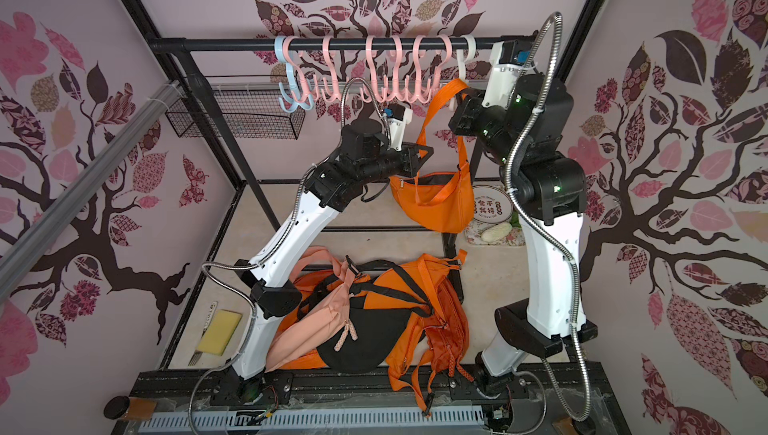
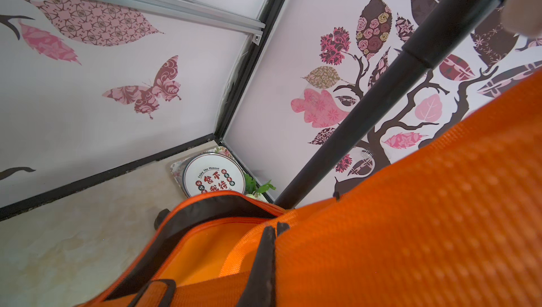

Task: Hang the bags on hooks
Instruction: Hang the bag on the hook.

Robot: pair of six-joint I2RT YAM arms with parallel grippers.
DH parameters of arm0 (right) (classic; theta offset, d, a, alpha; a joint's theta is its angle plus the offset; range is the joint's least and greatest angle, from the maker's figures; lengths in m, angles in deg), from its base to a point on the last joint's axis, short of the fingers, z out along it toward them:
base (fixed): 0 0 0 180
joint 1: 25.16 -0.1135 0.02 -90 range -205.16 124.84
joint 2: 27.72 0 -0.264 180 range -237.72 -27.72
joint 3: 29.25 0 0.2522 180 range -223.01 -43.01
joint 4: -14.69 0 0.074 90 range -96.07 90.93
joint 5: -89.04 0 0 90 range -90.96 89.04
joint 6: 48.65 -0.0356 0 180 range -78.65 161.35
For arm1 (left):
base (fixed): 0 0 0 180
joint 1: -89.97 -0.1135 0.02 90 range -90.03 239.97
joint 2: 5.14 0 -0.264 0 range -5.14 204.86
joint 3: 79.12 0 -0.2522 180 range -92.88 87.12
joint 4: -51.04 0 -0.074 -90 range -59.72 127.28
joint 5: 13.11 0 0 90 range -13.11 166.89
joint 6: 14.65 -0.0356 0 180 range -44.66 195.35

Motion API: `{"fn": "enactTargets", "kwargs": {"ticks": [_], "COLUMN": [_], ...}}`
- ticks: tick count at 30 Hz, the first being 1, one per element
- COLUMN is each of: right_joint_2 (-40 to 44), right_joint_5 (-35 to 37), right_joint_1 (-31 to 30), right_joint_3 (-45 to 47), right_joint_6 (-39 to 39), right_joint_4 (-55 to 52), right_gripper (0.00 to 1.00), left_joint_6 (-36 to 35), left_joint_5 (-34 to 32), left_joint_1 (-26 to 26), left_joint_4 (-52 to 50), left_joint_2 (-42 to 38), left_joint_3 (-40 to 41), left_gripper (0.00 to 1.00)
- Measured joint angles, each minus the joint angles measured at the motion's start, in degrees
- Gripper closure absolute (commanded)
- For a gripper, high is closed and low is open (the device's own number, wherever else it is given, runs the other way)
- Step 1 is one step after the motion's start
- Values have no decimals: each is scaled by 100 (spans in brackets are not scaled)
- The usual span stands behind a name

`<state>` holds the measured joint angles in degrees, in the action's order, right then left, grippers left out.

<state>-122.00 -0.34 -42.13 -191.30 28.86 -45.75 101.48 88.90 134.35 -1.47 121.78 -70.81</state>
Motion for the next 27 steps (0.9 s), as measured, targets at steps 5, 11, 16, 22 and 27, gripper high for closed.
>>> {"fn": "enactTargets", "kwargs": {"ticks": [5,11,16,22,27], "right_joint_2": [-17,-15,2,103,350], "right_joint_5": [87,238,280,280,273], "right_joint_1": [61,136,142,157,164], "right_joint_3": [92,365,664,1196,1635], "right_joint_6": [-2,-42,-68,-72,-105], "right_joint_4": [-98,-118,-131,-24,243], "right_gripper": [100,100,100,100,100], "left_joint_6": [-15,-48,-66,-70,-81], "left_joint_5": [39,118,223,409,599], "left_joint_1": [0,-15,-22,-22,-22], "left_joint_4": [-138,-382,-507,-643,-649], "left_joint_2": [0,9,42,76,87], "left_joint_3": [2,11,15,17,17], "left_gripper": [100,100,100,100,100]}}
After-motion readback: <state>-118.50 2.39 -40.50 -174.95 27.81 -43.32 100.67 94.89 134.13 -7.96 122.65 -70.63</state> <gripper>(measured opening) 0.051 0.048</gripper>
